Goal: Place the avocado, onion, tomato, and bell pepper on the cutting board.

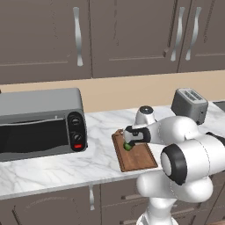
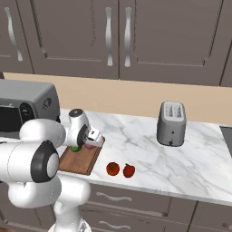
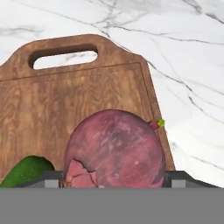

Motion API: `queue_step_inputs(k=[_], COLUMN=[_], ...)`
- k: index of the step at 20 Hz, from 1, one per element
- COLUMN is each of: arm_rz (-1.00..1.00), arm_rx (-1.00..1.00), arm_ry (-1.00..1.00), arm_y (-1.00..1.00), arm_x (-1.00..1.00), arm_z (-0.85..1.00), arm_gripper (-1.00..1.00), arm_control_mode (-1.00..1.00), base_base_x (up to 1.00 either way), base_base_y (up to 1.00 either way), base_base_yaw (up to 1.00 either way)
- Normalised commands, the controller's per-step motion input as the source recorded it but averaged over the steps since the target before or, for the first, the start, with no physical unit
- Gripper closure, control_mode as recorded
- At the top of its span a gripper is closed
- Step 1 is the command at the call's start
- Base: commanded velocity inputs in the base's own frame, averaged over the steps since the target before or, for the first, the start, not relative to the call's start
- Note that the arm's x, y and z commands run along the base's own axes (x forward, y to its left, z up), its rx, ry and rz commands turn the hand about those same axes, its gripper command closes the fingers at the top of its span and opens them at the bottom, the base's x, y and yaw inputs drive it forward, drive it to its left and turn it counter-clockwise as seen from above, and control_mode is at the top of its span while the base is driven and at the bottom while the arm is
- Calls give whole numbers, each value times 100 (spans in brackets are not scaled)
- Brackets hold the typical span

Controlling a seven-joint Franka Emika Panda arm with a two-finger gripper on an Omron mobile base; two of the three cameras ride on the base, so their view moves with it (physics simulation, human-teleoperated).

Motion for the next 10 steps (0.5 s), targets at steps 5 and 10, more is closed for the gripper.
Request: queue_step_inputs(k=[5, 10], arm_rz=[0, -1], arm_rx=[0, -4], arm_ry=[0, 0], arm_y=[-2, 0], arm_x=[-7, -11], arm_z=[3, 31], arm_gripper=[-100, -100], arm_control_mode=[-100, -100], base_base_x=[0, 0], base_base_y=[0, 0], base_base_yaw=[0, 0])
